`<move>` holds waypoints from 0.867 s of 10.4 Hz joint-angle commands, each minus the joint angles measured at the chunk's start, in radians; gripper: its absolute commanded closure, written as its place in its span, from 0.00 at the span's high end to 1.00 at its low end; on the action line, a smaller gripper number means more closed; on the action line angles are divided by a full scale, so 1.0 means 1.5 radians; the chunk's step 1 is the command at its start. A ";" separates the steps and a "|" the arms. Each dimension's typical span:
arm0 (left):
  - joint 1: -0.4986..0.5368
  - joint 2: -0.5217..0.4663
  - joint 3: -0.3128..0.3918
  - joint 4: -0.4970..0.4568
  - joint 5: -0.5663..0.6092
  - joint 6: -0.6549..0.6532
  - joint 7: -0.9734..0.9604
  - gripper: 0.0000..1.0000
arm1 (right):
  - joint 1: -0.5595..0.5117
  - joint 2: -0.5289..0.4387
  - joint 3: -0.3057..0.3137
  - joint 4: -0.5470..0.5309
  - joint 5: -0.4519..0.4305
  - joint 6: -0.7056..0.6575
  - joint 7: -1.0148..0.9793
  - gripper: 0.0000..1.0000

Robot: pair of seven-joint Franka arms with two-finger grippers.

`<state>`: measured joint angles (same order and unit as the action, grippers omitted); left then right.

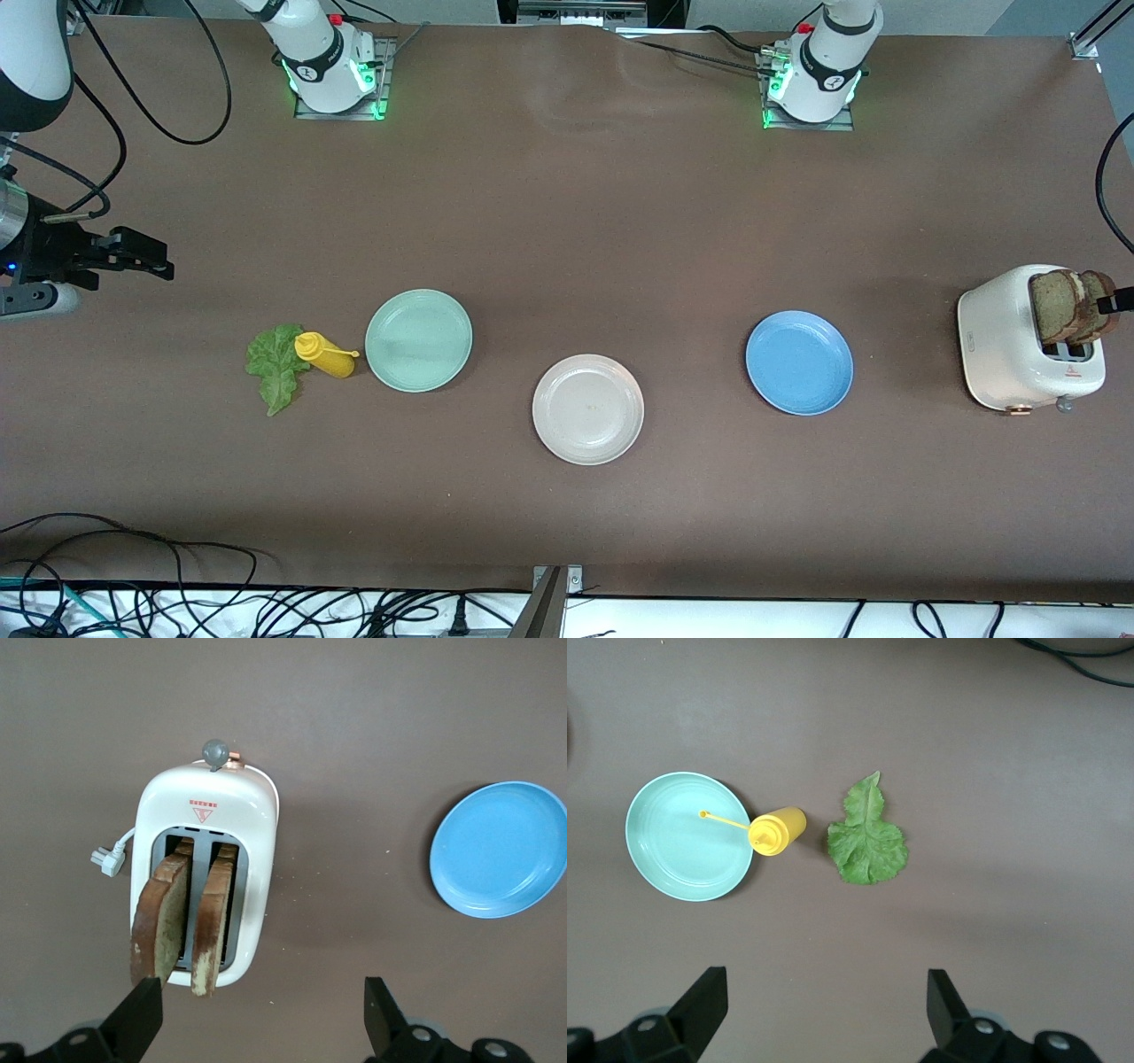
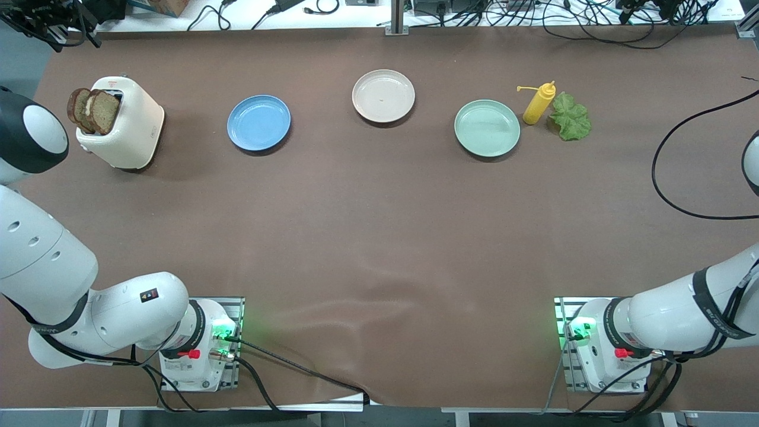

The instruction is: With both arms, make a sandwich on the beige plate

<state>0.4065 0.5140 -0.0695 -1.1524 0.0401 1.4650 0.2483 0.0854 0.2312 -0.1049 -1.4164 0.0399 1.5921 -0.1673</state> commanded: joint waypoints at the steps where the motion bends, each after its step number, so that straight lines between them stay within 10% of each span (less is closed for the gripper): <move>1: 0.003 0.031 -0.002 0.000 0.032 0.014 0.041 1.00 | -0.003 -0.005 0.002 -0.005 -0.003 -0.002 -0.008 1.00; 9: 0.016 0.063 -0.002 -0.068 0.098 0.005 0.068 0.96 | -0.005 -0.005 0.002 -0.005 -0.003 -0.002 -0.008 1.00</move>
<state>0.4179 0.6287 -0.0690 -1.2283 0.1598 1.4778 0.3119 0.0834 0.2312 -0.1048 -1.4170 0.0399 1.5921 -0.1673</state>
